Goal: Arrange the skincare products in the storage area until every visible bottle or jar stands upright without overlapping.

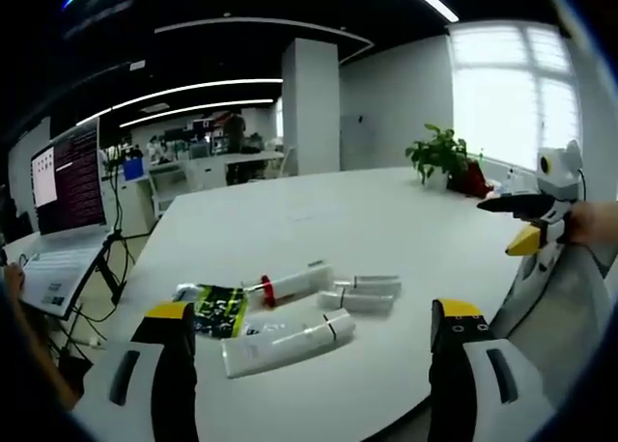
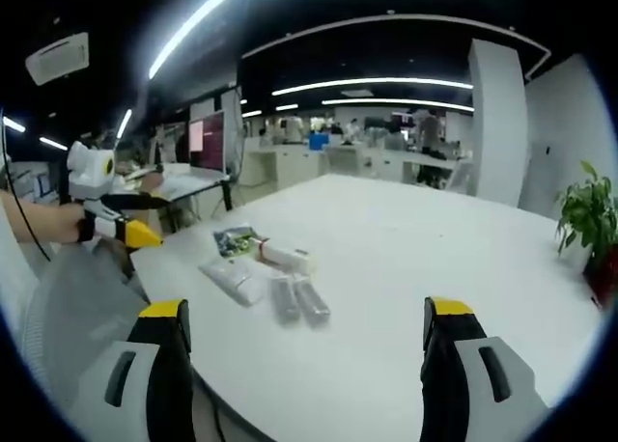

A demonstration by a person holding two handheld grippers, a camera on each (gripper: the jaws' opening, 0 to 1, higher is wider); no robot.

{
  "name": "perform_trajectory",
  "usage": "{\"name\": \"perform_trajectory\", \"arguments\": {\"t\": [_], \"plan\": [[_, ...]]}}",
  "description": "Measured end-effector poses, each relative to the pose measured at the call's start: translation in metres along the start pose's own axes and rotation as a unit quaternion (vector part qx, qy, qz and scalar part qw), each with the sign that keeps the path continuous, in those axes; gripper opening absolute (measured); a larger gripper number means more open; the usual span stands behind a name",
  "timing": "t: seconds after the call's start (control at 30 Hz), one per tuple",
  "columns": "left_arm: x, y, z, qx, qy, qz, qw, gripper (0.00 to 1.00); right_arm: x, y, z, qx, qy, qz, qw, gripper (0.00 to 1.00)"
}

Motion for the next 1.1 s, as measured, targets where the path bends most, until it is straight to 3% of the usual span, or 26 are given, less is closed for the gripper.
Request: {"name": "perform_trajectory", "arguments": {"t": [0.47, 0.7, 0.93, 1.1], "plan": [[-0.002, -0.002, 0.007, 0.011, 0.026, 0.002, 0.9996, 0.89, -0.002, -0.003, 0.010, 0.003, 0.034, 0.014, 0.9993, 1.00], [-0.002, -0.004, 0.007, 0.019, 0.025, 0.008, 0.9995, 0.89, -0.001, -0.008, 0.014, 0.007, 0.044, 0.026, 0.9987, 0.99], [-0.004, -0.008, 0.011, 0.019, 0.038, 0.018, 0.9989, 0.89, -0.004, -0.005, 0.021, 0.011, 0.063, 0.014, 0.9978, 0.99], [-0.002, 0.002, 0.009, 0.033, 0.027, -0.003, 0.9991, 0.88, -0.007, 0.000, 0.023, 0.018, 0.075, 0.001, 0.9970, 1.00]]}}
Point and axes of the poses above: the point that each gripper's makers call its tool centre point, and the gripper's own axes: x roughly backward along the fingers, y roughly to its left, z roughly out of its underside, the point moved 5 cm from there along x, roughly backward along the fingers, and after that the axes turned 4 degrees about x, right-handed, at the moved point
